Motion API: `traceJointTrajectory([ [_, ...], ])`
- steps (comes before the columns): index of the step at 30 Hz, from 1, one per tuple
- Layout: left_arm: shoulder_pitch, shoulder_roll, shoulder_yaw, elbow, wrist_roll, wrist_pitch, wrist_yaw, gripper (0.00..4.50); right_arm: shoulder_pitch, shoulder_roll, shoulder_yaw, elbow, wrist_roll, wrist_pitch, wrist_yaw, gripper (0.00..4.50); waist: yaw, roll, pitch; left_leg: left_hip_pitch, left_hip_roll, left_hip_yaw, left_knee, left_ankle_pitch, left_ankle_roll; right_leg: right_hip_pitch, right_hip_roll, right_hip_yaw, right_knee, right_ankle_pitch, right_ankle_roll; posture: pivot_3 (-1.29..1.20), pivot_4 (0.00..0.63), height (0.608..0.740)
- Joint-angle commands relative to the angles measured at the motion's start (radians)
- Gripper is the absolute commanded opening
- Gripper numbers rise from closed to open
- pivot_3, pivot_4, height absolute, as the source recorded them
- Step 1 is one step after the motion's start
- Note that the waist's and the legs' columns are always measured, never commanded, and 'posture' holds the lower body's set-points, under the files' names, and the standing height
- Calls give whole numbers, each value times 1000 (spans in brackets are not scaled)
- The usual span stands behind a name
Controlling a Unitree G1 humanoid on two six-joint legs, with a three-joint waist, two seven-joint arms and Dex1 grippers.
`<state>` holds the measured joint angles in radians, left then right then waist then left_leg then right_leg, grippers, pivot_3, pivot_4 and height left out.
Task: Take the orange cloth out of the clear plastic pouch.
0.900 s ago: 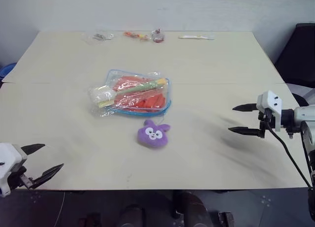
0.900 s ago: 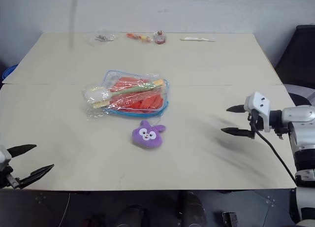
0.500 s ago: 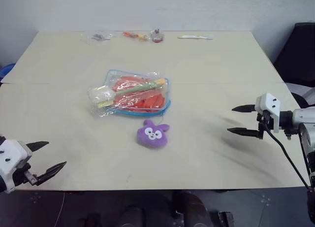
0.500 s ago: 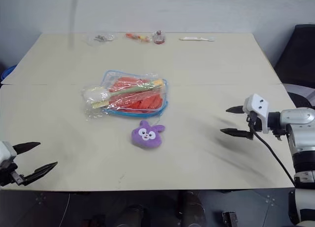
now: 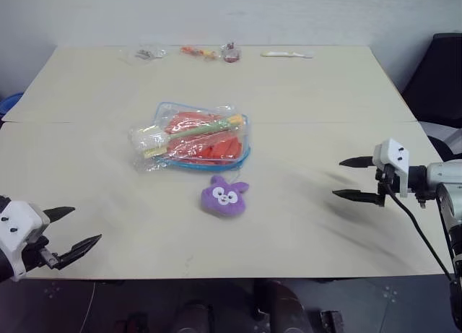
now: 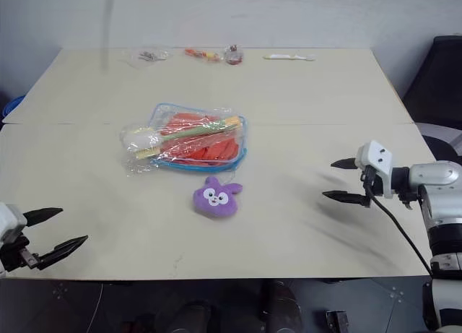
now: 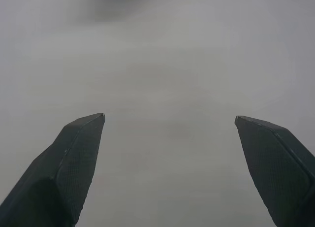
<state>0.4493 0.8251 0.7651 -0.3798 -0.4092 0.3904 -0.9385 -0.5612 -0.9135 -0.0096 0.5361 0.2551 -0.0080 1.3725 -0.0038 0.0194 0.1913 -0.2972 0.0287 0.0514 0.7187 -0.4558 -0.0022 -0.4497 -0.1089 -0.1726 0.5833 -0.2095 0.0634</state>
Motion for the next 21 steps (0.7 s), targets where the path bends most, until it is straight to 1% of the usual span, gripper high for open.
traceJointTrajectory([
  [1,-10,4,9,-24,-11,1,7,4500,7,1,-38,-40,26,20,-1,4489,-1,0,0,0,0,0,0,0,0,0,0,0,0,0,0,0,150,740],
  [4,-23,2,7,-32,-4,3,20,4500,21,4,-37,-58,44,44,22,4489,0,0,0,0,0,0,0,0,0,0,0,0,0,0,0,0,150,740],
  [5,-31,4,7,-50,-23,27,25,4500,29,10,-41,-81,48,51,6,4489,1,0,0,0,0,0,0,0,0,0,0,0,0,0,0,0,150,740],
  [7,-56,15,1,-86,-62,80,37,4500,58,25,-50,-176,90,93,-1,4489,1,0,0,0,0,0,0,0,0,0,0,0,0,0,0,0,150,740],
  [9,-132,44,-16,-114,-125,142,49,4500,83,44,-58,-272,119,126,-25,4489,5,0,0,0,0,0,0,0,0,0,0,1,0,0,0,0,150,740],
  [10,-200,65,-38,-112,-149,173,69,4500,89,62,-60,-323,133,149,-50,4489,5,0,0,0,0,-1,1,0,0,0,0,2,1,0,0,0,150,740],
  [11,-290,87,-73,-92,-167,203,97,4500,92,85,-58,-374,142,168,-80,4489,5,0,0,0,0,-1,2,0,-1,0,0,3,2,0,0,0,150,740],
  [13,-451,122,-155,-33,-151,224,145,4500,94,127,-50,-464,165,225,-134,4489,11,0,0,0,0,-2,2,0,-1,1,-1,8,3,0,0,0,150,740],
  [15,-582,144,-246,36,-119,205,142,4500,100,160,-37,-547,184,268,-162,4489,6,0,0,0,-1,-2,3,0,-2,1,1,9,3,1,0,0,150,740],
  [18,-770,151,-399,172,-60,159,124,4500,98,207,-8,-653,203,323,-204,4489,3,0,0,2,-2,1,0,0,-2,-1,3,7,3,1,0,0,150,740],
  [21,-901,146,-530,318,26,69,75,4500,86,236,17,-714,208,351,-223,4489,0,0,0,0,-1,4,0,0,-2,-4,6,8,3,1,0,0,150,740],
])
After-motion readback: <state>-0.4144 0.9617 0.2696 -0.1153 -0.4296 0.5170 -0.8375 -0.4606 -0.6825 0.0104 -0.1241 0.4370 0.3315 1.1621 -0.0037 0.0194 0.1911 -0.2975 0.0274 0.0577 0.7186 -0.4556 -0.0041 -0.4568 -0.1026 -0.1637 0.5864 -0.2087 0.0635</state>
